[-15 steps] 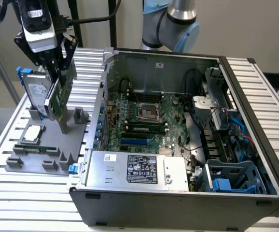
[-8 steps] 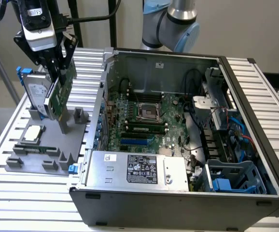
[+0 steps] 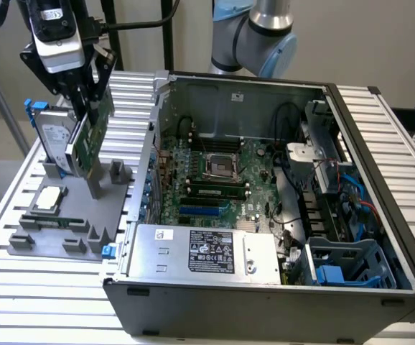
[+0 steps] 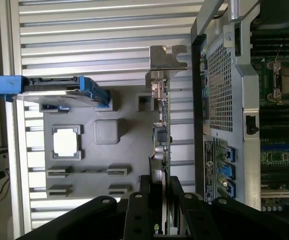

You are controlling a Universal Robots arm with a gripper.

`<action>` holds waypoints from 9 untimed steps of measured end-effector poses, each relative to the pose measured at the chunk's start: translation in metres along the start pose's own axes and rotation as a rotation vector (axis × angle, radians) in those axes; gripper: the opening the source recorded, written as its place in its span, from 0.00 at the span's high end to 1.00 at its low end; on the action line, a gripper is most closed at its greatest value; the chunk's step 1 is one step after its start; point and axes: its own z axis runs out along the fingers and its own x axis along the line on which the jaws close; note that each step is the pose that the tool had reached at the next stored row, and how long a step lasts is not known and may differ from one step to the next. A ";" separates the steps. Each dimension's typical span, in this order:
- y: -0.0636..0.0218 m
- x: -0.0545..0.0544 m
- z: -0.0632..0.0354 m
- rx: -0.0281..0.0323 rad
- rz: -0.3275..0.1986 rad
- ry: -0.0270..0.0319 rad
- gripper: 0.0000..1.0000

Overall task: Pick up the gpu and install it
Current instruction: 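Pick up the gpu and move the gpu toward the slot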

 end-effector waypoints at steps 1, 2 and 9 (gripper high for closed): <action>0.0002 -0.001 -0.0024 -0.0001 0.000 -0.0002 0.73; 0.0004 -0.003 -0.0051 0.0000 0.000 -0.0001 0.73; 0.0035 -0.030 -0.0318 0.0003 0.000 0.0048 0.73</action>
